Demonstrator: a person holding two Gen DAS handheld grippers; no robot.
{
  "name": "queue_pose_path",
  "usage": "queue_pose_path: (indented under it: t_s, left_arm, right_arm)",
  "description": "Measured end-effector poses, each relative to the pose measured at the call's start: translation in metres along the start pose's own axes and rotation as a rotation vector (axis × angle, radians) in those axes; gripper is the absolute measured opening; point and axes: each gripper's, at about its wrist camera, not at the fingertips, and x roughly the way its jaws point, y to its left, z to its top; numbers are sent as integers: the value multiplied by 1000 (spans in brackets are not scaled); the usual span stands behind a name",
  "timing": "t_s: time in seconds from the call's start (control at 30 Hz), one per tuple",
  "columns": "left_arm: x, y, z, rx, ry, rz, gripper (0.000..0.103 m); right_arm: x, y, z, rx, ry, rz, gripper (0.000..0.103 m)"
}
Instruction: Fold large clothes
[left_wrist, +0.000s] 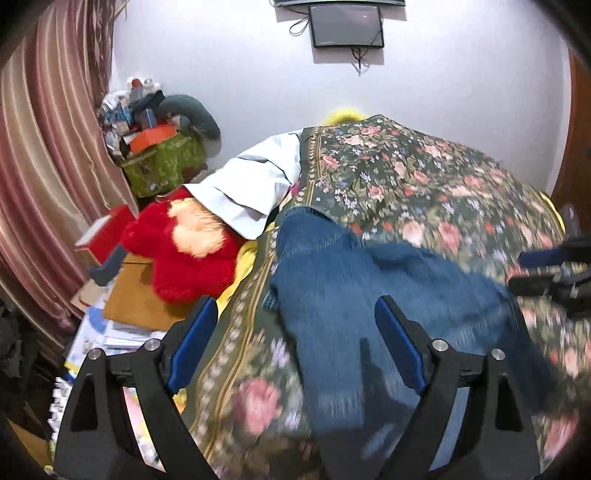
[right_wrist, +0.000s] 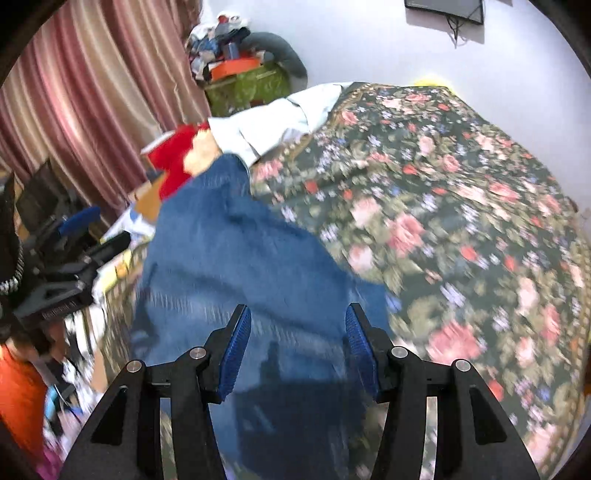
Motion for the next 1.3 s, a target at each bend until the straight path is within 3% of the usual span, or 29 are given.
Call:
queue_pose_path:
  t_s: [0.17,0.23,0.27,0.37,0.43,0.53,0.6,0.7,0.87,1.3]
  left_arm:
    - [67,1,2,16,99,84,88]
    - [88,10,-9,-20,126,65,92]
    - [95,15,-15,-54,134,46,93]
    - [103,32,-22,-146,140,-13,102]
    - [106,37,-23,-173,155,-43,102]
    - [99,35,-23,-184,162,-24,102]
    - [85,30,-22,-168,151,4,100]
    - [58,23,-21,-130,141,6,95]
    - [-9,9,-16,-39,49,15,95]
    - [-204,-16,3,-62,-319,-110,95]
  right_arm:
    - [76,2,13,59,106,46,50]
    - [105,-8,2,87,162,17,50]
    - [113,-14,-5,113,165,44,50]
    - [111,-34,-10,164,145,96,50]
    - [105,-38,-7,144,152,74,50]
    - [90,-39,-10,110,143,31,50]
    - [80,-40,-15,94,129,7,50]
    - [55,-35,-25,43,112,-106,50]
    - [0,-27,-33,43,32,-92,50]
    - [-198,43,-55,-6,-406,-28,50]
